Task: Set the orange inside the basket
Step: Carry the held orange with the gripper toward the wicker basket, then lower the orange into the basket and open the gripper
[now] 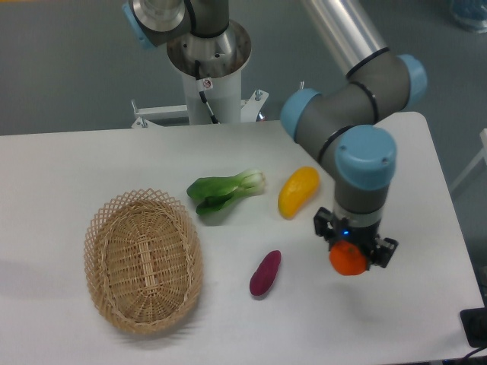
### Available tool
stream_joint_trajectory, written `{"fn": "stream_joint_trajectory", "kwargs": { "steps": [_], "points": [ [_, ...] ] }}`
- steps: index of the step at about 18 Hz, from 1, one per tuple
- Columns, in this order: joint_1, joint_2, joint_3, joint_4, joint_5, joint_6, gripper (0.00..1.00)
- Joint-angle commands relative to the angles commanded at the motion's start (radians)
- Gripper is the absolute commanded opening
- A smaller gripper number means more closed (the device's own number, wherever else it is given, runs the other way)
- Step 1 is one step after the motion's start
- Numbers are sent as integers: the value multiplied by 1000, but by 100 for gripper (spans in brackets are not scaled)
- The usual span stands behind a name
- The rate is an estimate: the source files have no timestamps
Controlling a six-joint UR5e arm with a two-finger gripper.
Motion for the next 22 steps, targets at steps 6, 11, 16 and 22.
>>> {"fn": "stream_joint_trajectory", "kwargs": {
  "steps": [6,11,16,22],
  "points": [
    [-110,15,-37,5,0,-121,67],
    [-218,6,-54,9,-3,-238,67],
    [-305,0,-74,31,-2,-284,67],
    [-388,12,-164,103,5,-298,67]
  ]
}}
